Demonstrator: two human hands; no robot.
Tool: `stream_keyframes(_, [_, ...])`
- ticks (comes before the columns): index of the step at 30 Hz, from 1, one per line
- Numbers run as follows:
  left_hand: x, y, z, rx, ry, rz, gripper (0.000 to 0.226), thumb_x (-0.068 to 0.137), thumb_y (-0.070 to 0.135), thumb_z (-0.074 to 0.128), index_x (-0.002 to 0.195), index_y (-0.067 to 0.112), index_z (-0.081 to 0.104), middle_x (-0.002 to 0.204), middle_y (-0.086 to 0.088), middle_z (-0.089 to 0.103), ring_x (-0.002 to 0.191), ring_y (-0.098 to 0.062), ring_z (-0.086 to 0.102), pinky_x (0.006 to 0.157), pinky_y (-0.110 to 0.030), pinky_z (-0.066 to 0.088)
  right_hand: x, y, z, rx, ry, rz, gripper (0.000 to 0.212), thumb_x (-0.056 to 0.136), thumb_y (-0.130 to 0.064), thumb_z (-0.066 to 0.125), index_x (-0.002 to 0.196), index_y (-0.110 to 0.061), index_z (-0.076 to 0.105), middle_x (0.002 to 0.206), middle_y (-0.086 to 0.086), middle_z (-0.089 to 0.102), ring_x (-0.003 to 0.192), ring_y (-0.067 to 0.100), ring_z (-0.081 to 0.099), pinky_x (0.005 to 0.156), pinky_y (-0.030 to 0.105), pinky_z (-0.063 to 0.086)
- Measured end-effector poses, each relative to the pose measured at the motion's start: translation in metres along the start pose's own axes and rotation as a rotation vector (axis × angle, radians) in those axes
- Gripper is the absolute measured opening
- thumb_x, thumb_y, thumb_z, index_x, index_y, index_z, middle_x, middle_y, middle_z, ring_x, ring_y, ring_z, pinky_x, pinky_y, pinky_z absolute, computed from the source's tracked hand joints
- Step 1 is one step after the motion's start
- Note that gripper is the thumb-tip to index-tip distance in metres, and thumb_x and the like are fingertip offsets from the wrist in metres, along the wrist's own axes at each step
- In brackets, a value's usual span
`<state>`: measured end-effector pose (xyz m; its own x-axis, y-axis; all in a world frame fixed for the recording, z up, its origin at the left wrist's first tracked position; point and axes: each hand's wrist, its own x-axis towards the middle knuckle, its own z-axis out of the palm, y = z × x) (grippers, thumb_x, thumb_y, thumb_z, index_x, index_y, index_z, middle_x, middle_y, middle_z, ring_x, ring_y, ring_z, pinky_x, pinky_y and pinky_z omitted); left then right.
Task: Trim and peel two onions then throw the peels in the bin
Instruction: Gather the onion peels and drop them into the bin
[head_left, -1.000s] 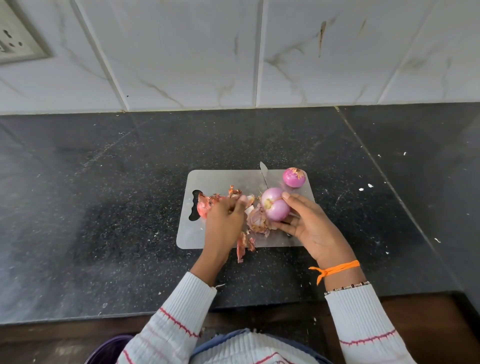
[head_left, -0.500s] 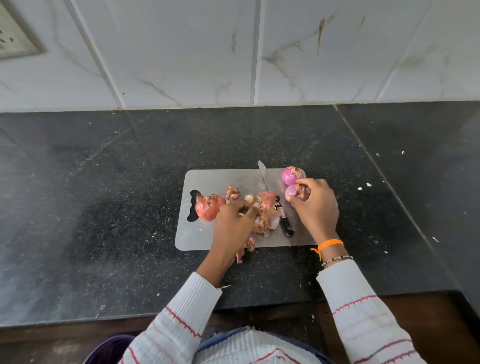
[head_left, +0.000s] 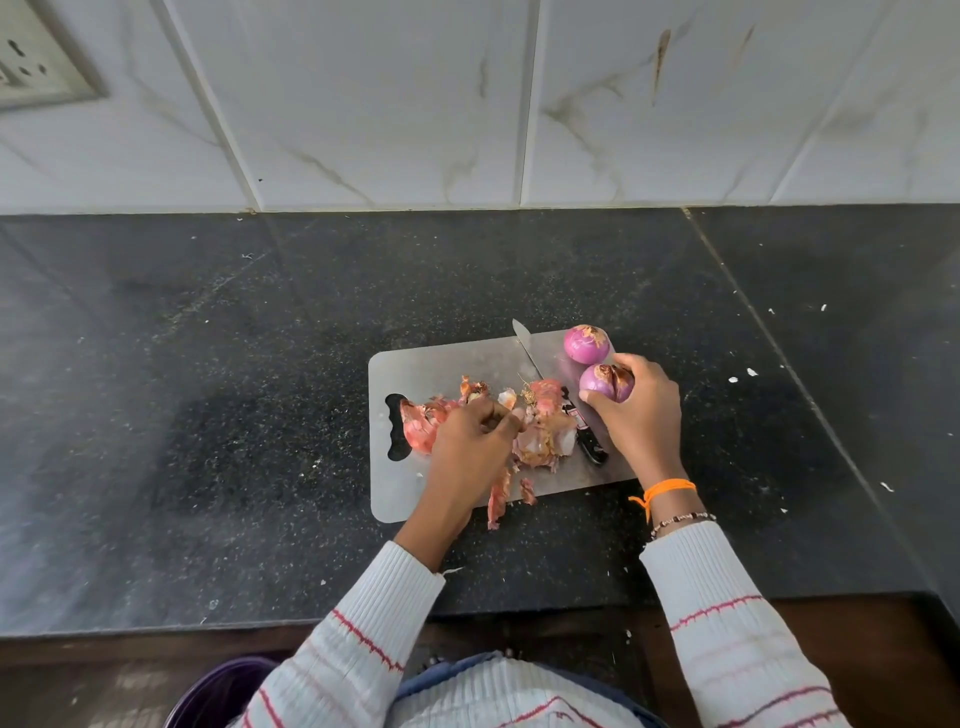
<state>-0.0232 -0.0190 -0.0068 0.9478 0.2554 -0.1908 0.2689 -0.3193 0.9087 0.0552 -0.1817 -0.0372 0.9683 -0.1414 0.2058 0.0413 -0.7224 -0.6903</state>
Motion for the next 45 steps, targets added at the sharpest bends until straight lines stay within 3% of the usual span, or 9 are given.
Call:
stream_keyframes(8, [0.001, -0.001, 0.0, 0.017, -0.019, 0.027, 0.019, 0.091, 0.02, 0.054, 0.083, 0.006, 0.064, 0.079, -0.014, 0.067, 0.074, -0.034, 0.066, 0.074, -0.049, 0.054, 0.004, -0.005, 0.005, 0.005, -0.081, -0.09, 0.041, 0.081, -0.006, 0.066, 0.12, -0.009, 0.056, 0.124, 0.011, 0.054, 0.114, 0.027, 0.05, 0.088, 0.025, 0.038])
stream_keyframes(12, [-0.002, -0.001, 0.0, 0.045, -0.043, 0.038, 0.018, 0.092, 0.021, 0.053, 0.078, 0.014, 0.063, 0.073, -0.008, 0.067, 0.074, -0.033, 0.065, 0.074, -0.045, 0.053, 0.001, -0.006, 0.002, 0.078, -0.08, -0.074, 0.051, 0.079, -0.006, 0.07, 0.127, -0.01, 0.054, 0.129, 0.008, 0.054, 0.119, 0.021, 0.05, 0.098, 0.032, 0.043])
stream_keyframes(16, [-0.002, -0.002, 0.002, 0.086, -0.05, 0.08, 0.017, 0.091, 0.022, 0.055, 0.079, 0.015, 0.063, 0.068, 0.002, 0.063, 0.063, -0.023, 0.06, 0.067, -0.039, 0.052, -0.007, -0.009, -0.006, 0.117, 0.008, -0.056, 0.031, 0.085, -0.003, 0.061, 0.115, -0.011, 0.062, 0.119, 0.008, 0.06, 0.112, 0.023, 0.054, 0.088, 0.027, 0.043])
stream_keyframes(20, [-0.001, -0.007, 0.003, 0.19, -0.078, 0.127, 0.005, 0.086, 0.017, 0.064, 0.082, 0.02, 0.063, 0.077, 0.009, 0.061, 0.065, -0.012, 0.06, 0.064, -0.029, 0.053, -0.024, -0.009, -0.011, 0.039, 0.016, -0.069, 0.014, 0.082, -0.003, 0.063, 0.093, -0.01, 0.068, 0.101, 0.009, 0.06, 0.096, 0.025, 0.057, 0.074, 0.025, 0.04])
stream_keyframes(24, [-0.006, -0.019, 0.003, 0.408, -0.1, 0.181, 0.025, 0.076, 0.016, 0.071, 0.099, 0.021, 0.063, 0.099, 0.004, 0.054, 0.085, -0.014, 0.057, 0.072, -0.027, 0.052, -0.04, -0.008, -0.006, -0.03, -0.075, -0.093, 0.015, 0.08, -0.011, 0.068, 0.095, -0.011, 0.066, 0.097, 0.004, 0.058, 0.09, 0.019, 0.056, 0.073, 0.025, 0.04])
stream_keyframes(28, [-0.01, -0.028, 0.002, 0.498, -0.117, 0.227, 0.031, 0.082, 0.009, 0.059, 0.112, 0.019, 0.061, 0.114, 0.0, 0.047, 0.098, -0.017, 0.054, 0.086, -0.03, 0.051, -0.047, -0.008, 0.002, -0.025, -0.146, -0.086, 0.021, 0.08, -0.007, 0.067, 0.1, -0.012, 0.065, 0.099, 0.003, 0.059, 0.092, 0.017, 0.057, 0.079, 0.026, 0.045])
stream_keyframes(38, [-0.005, -0.028, -0.003, 0.504, -0.12, 0.235, 0.032, 0.083, -0.005, 0.054, 0.108, 0.011, 0.065, 0.114, -0.004, 0.052, 0.097, -0.018, 0.054, 0.076, -0.014, 0.043, -0.056, -0.023, 0.012, 0.042, -0.242, -0.139, 0.02, 0.078, -0.006, 0.068, 0.096, -0.013, 0.063, 0.093, 0.002, 0.061, 0.087, 0.016, 0.059, 0.074, 0.025, 0.048])
stream_keyframes(42, [-0.002, -0.026, -0.003, 0.442, 0.008, 0.251, 0.026, 0.081, -0.01, 0.049, 0.096, 0.007, 0.062, 0.102, -0.005, 0.053, 0.083, -0.015, 0.05, 0.067, -0.015, 0.037, -0.053, -0.025, 0.008, 0.107, -0.297, -0.025, 0.029, 0.076, -0.017, 0.073, 0.1, -0.015, 0.058, 0.086, -0.006, 0.06, 0.08, 0.012, 0.06, 0.071, 0.027, 0.05])
stream_keyframes(45, [0.0, -0.026, -0.002, 0.331, 0.11, 0.283, 0.023, 0.078, -0.012, 0.047, 0.086, 0.007, 0.057, 0.092, -0.003, 0.053, 0.078, -0.015, 0.051, 0.063, -0.016, 0.039, -0.049, -0.028, 0.004, 0.24, -0.323, 0.106, 0.034, 0.075, -0.017, 0.075, 0.102, -0.016, 0.055, 0.087, -0.007, 0.061, 0.077, 0.004, 0.06, 0.064, 0.015, 0.046])
